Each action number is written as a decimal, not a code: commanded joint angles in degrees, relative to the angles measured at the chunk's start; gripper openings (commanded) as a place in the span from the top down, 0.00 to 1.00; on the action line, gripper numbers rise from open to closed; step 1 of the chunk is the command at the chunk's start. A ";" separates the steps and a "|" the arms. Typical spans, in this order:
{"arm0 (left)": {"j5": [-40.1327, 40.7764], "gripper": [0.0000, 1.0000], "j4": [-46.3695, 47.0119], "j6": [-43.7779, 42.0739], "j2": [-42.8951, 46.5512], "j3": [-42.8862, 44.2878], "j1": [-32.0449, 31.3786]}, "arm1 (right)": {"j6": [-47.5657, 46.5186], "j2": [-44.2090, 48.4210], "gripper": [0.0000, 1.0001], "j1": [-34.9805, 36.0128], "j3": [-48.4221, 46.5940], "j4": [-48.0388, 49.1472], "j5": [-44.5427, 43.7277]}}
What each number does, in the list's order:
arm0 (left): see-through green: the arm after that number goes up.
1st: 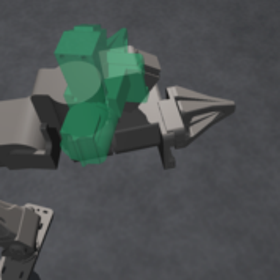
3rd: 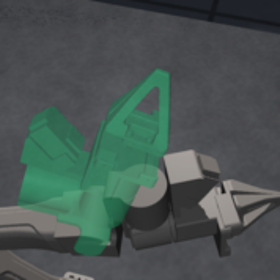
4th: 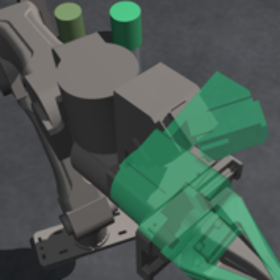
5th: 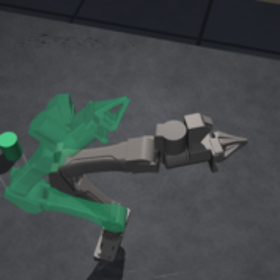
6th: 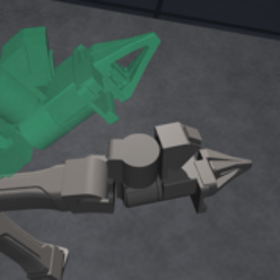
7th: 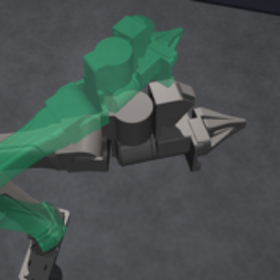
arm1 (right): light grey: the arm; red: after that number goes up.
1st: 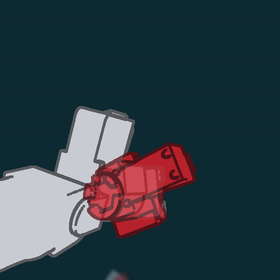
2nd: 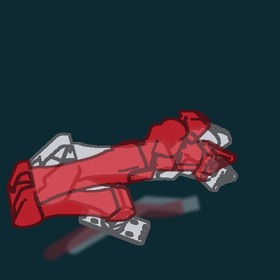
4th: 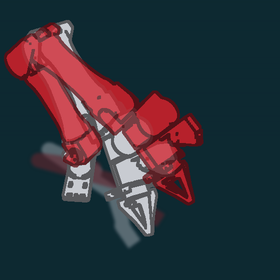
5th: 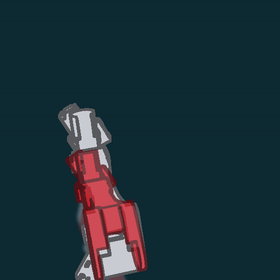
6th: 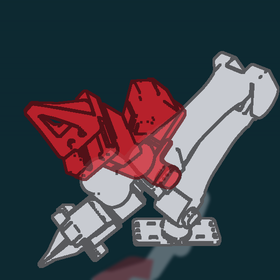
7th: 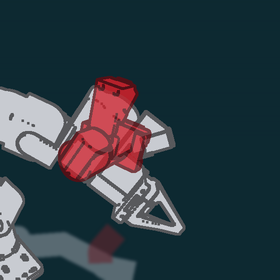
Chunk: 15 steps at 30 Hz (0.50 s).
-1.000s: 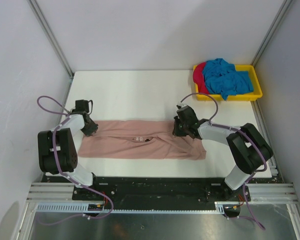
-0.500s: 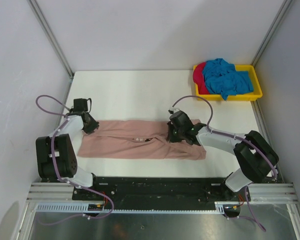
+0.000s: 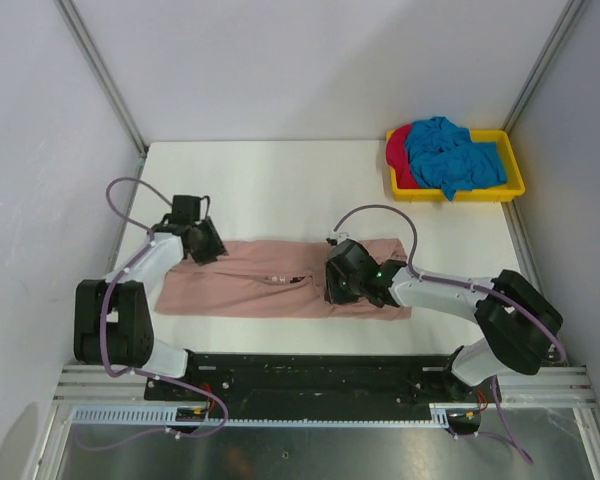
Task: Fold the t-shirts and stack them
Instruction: Fold the other side of the tshirt into a rectangle
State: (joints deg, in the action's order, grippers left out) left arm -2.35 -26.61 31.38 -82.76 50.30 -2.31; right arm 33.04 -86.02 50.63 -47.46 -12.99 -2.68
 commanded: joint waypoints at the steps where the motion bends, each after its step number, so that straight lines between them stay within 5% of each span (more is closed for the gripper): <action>1: -5.62 0.58 0.86 -3.94 0.40 1.52 -6.07 | 0.55 4.54 0.68 0.63 0.12 -1.92 -2.25; 6: -6.96 0.57 1.03 -4.89 -1.96 4.21 -15.30 | 0.16 11.68 0.63 -0.49 0.17 -6.79 -6.37; 15: -3.63 0.56 1.28 -5.41 -10.08 13.56 -32.13 | -0.49 17.03 0.69 -9.90 1.85 -14.74 -13.02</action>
State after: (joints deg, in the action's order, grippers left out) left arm -7.33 -26.11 27.90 -89.58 58.52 -28.34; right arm 32.93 -69.82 43.55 -46.96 -23.33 -11.70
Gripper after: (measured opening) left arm 0.434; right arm 0.323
